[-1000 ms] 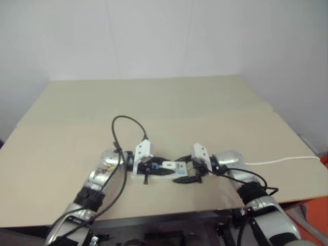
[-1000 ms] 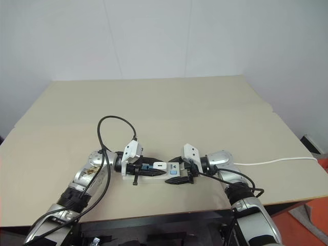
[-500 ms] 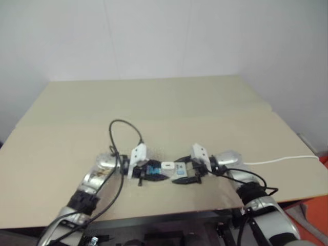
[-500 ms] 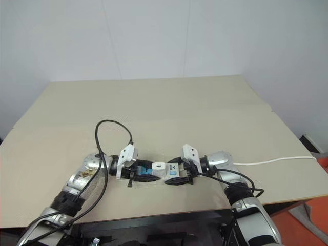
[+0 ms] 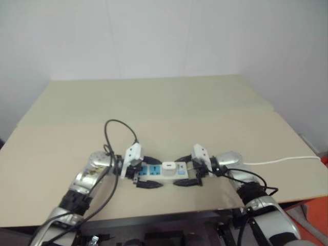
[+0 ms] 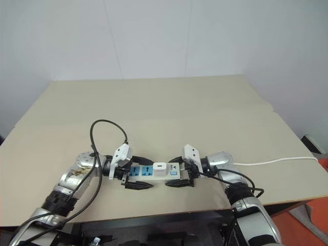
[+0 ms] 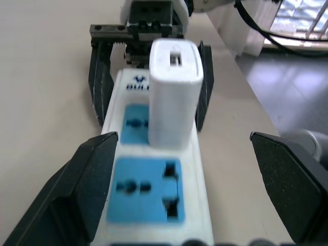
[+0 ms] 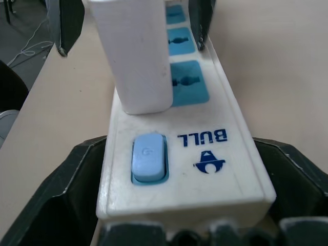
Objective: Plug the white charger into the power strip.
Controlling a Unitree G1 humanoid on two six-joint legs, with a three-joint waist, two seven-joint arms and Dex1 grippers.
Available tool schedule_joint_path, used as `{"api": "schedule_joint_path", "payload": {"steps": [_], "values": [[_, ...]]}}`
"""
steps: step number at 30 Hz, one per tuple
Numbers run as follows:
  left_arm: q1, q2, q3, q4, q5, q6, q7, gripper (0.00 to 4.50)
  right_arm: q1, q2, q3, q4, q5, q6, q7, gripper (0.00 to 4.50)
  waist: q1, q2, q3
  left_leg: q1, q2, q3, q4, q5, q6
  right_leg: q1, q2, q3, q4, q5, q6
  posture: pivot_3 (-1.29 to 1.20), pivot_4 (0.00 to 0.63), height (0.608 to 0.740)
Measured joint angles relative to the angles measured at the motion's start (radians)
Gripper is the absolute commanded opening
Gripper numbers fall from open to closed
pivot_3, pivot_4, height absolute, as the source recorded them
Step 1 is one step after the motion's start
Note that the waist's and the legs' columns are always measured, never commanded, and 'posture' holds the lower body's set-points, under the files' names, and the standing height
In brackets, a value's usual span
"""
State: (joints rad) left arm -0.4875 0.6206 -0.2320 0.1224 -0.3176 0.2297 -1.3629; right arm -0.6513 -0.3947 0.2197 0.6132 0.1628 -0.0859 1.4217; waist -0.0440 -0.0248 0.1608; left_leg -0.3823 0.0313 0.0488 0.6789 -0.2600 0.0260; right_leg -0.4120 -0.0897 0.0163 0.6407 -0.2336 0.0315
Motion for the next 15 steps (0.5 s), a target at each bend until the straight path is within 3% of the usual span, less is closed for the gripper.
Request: {"api": "schedule_joint_path", "payload": {"steps": [5, 15], "values": [[0.028, 0.162, 0.074, -0.154, -0.041, 0.063, -0.05, 4.5, 0.059, -0.108, -0.056, -0.155, 0.035, 0.044, -0.015, 4.48, 0.016, 0.001, 0.001, -0.014, 0.0, 0.0, 0.002, 0.0, 0.0, -0.012, -0.001, -0.002, 0.001, 0.0, 0.0, 0.0, 0.15, 0.74], [0.156, 0.318, 0.314, -0.204, -0.083, 0.059, -0.022, 4.5, 0.251, -0.377, -0.284, -0.526, 0.208, 0.218, -0.041, 4.48, 0.032, 0.0, 0.003, -0.013, 0.0, 0.001, 0.003, 0.0, 0.0, -0.011, -0.001, -0.003, -0.001, 0.0, 0.0, 0.0, 0.15, 0.74]]}}
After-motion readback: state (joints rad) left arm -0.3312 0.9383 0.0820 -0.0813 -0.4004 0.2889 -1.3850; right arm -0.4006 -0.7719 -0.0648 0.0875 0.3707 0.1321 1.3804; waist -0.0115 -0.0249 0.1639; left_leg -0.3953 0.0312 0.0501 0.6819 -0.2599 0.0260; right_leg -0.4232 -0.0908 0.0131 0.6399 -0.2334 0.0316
